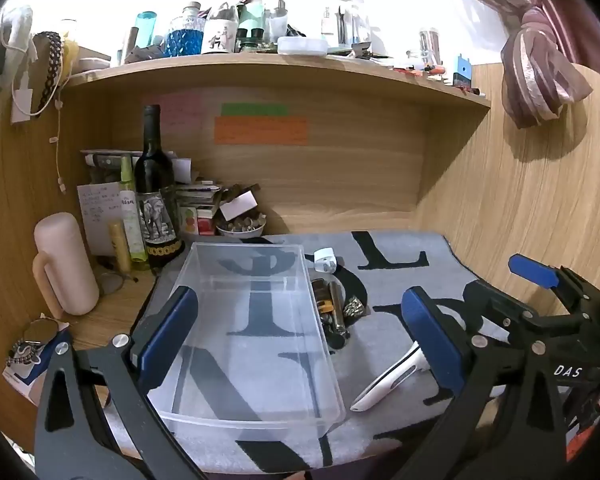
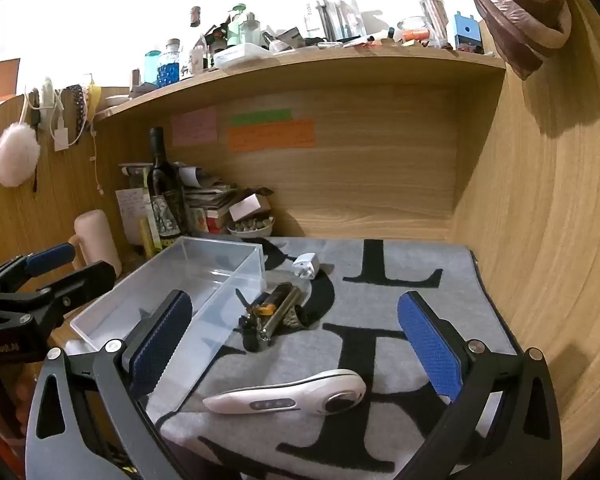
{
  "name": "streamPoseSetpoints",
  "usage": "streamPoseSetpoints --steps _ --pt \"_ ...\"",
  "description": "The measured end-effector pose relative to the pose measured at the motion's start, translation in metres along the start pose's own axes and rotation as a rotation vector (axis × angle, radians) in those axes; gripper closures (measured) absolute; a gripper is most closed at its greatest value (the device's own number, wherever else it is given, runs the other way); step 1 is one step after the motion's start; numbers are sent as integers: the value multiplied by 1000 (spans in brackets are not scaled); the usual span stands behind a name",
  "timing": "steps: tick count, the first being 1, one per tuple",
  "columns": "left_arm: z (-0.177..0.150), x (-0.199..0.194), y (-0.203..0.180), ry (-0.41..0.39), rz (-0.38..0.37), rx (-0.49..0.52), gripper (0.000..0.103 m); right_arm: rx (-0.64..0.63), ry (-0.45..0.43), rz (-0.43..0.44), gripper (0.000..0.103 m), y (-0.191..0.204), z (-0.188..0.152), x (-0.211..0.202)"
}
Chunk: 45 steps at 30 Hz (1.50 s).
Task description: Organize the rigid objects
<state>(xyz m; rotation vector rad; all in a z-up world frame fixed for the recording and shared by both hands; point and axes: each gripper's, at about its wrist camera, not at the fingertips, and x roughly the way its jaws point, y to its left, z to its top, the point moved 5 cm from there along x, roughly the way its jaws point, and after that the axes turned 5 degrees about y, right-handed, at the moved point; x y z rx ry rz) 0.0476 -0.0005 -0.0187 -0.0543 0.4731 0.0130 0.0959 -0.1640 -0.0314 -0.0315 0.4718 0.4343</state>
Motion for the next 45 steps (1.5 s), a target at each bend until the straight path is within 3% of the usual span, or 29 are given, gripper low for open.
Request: streamPoseSetpoints --steps 45 --pt "0 0 0 -14 -8 2 0 -3 -17 9 0 3 5 4"
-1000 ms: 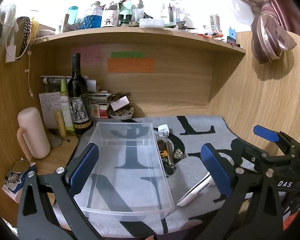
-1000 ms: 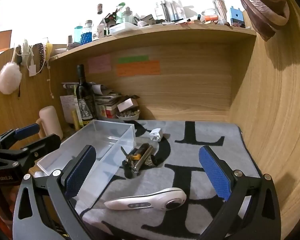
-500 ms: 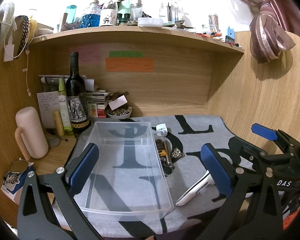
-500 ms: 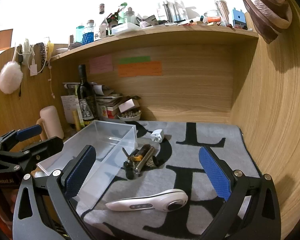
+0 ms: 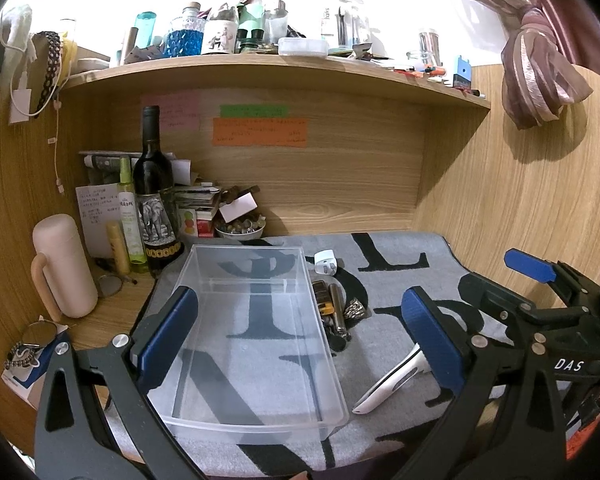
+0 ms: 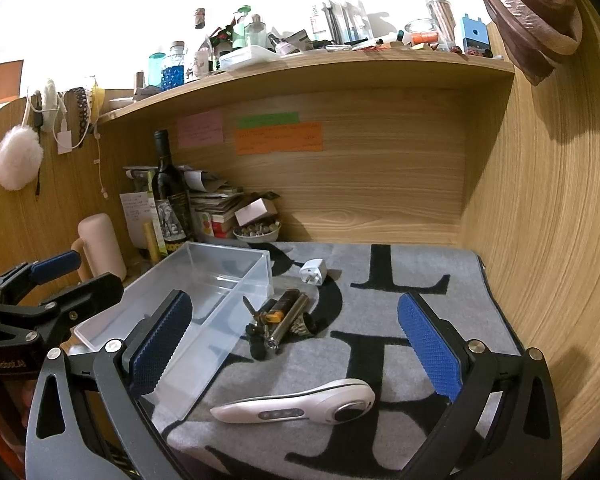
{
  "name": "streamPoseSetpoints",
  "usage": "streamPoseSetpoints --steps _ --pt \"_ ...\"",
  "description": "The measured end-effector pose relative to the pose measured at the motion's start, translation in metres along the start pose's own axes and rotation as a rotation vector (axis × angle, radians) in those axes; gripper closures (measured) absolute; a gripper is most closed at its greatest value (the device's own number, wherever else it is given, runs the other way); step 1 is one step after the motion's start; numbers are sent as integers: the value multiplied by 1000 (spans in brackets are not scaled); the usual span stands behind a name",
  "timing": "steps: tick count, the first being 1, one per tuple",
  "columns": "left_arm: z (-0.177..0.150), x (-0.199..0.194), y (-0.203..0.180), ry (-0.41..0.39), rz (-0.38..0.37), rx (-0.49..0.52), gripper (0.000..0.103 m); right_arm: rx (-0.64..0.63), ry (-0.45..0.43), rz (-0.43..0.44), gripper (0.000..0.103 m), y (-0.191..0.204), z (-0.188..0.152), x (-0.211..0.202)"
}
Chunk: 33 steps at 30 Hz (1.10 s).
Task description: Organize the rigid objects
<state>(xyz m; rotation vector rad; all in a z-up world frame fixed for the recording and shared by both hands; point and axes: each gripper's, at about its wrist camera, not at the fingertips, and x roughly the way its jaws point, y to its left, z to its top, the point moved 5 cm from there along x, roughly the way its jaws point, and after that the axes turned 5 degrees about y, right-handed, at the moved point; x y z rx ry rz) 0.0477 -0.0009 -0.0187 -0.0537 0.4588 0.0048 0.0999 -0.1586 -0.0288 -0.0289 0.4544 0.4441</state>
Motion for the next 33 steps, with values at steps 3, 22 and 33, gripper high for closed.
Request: streamPoseSetpoints --steps 3,22,33 --pt "0 0 0 0 -1 0 0 1 0 1 0 0 0 0" --pt "1 4 2 9 -8 -7 0 1 0 0 0 1 0 0" --pt "0 6 2 13 -12 -7 0 -3 -4 1 0 1 3 1"
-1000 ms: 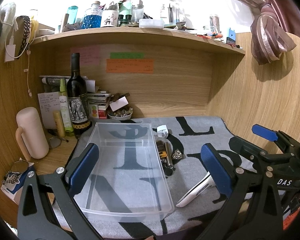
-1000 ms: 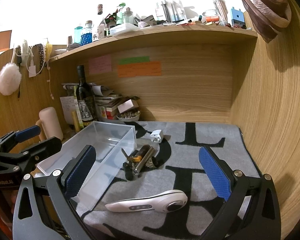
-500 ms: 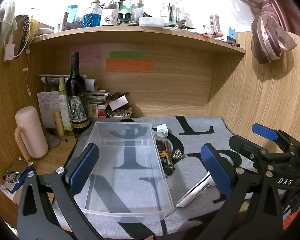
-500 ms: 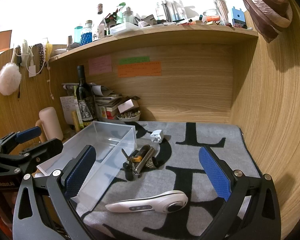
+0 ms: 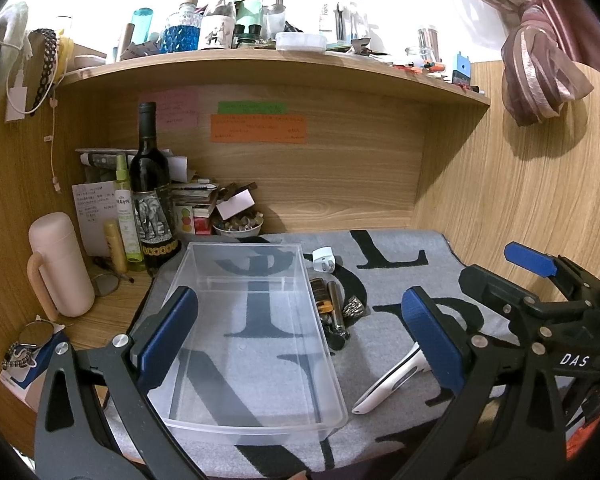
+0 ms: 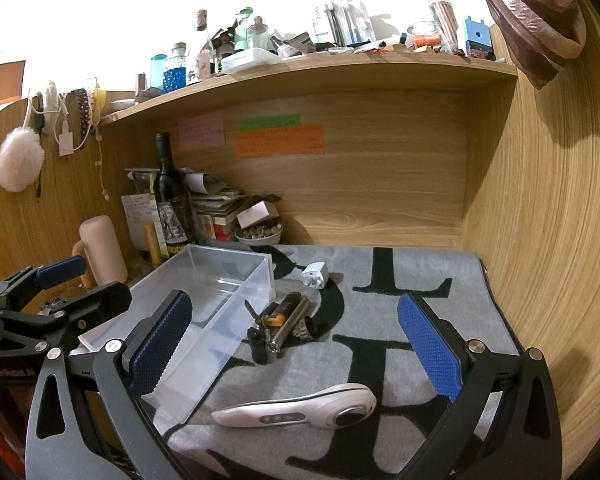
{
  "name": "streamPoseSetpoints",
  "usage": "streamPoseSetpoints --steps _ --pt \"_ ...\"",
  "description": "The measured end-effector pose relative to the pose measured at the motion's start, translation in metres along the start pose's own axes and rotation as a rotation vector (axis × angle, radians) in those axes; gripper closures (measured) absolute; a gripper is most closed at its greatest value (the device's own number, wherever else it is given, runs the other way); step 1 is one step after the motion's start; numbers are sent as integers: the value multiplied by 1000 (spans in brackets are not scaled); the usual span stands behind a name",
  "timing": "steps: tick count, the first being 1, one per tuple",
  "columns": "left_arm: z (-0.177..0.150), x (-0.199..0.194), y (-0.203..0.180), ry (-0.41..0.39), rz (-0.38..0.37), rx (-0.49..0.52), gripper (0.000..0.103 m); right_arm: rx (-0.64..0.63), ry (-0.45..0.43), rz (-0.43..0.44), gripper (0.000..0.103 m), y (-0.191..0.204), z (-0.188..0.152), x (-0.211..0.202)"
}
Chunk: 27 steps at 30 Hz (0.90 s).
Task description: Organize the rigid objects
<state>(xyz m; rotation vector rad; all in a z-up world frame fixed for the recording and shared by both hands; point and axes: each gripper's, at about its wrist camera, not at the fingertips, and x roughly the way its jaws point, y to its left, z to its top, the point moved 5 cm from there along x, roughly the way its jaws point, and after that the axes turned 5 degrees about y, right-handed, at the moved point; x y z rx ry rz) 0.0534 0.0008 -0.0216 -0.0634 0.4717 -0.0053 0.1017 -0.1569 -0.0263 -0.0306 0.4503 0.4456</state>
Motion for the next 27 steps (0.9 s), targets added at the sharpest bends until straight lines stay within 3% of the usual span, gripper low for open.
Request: streamPoseSetpoints --steps 20,24,27 --pt "3 3 10 2 -19 -27 0 -21 7 -8 0 4 0 9" --pt "5 5 20 19 -1 -28 15 -20 10 -15 0 2 0 13" --pt "5 10 31 48 12 -28 21 -16 17 -18 3 -1 0 17"
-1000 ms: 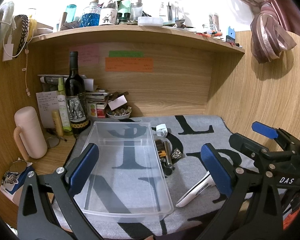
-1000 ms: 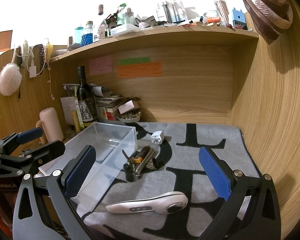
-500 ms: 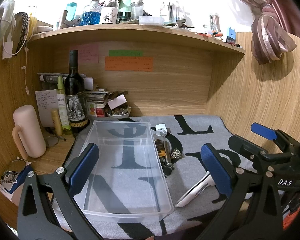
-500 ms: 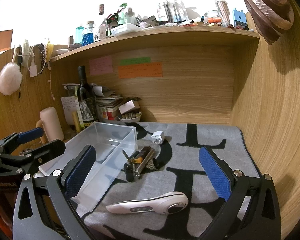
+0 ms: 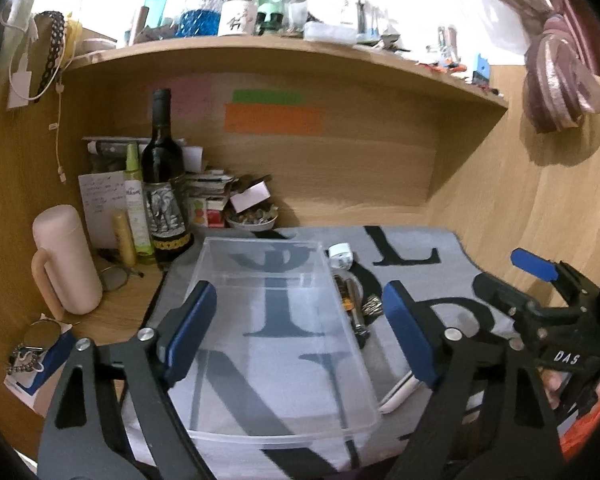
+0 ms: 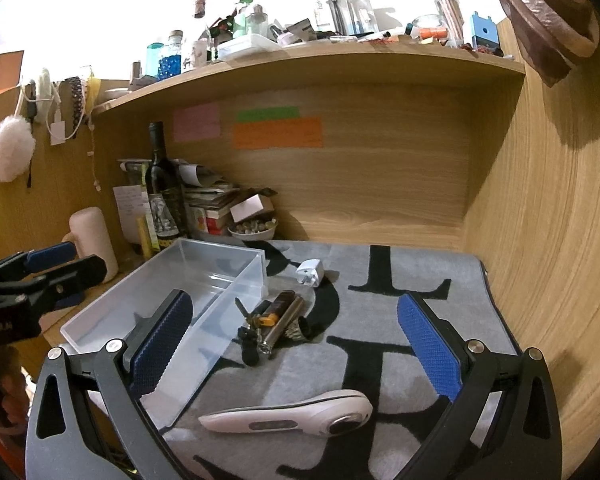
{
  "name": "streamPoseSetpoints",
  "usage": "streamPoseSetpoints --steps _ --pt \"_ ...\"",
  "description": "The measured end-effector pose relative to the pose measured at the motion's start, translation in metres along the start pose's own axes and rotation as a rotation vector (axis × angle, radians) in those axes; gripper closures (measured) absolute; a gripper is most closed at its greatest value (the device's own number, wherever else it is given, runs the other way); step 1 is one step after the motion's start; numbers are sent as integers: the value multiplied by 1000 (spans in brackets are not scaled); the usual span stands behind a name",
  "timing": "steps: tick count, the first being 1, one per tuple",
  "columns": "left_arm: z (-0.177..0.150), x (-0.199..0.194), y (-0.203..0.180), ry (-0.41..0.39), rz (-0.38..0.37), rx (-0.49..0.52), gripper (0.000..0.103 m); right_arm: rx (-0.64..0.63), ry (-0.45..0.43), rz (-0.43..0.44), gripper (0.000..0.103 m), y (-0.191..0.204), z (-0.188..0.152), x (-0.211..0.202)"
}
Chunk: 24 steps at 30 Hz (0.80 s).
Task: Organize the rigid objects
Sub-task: 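Grasp the clear plastic box rim with the left gripper and pull it closer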
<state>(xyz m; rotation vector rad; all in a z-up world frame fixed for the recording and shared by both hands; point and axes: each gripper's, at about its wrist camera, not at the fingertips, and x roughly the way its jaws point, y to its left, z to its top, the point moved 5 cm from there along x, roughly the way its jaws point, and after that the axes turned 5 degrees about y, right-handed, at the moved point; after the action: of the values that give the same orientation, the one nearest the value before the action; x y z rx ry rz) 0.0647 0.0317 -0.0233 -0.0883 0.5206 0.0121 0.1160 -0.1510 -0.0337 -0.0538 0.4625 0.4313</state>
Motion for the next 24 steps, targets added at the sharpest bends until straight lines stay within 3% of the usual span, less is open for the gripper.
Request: streamPoseSetpoints --steps 10,14,24 --pt "-5 35 51 174 70 -17 49 -8 83 0 23 -10 -3 28" --pt "-12 52 75 261 85 -40 50 4 125 -9 31 -16 -8 36" --pt "-40 86 107 471 47 -69 74 31 262 -62 32 -28 -43 40"
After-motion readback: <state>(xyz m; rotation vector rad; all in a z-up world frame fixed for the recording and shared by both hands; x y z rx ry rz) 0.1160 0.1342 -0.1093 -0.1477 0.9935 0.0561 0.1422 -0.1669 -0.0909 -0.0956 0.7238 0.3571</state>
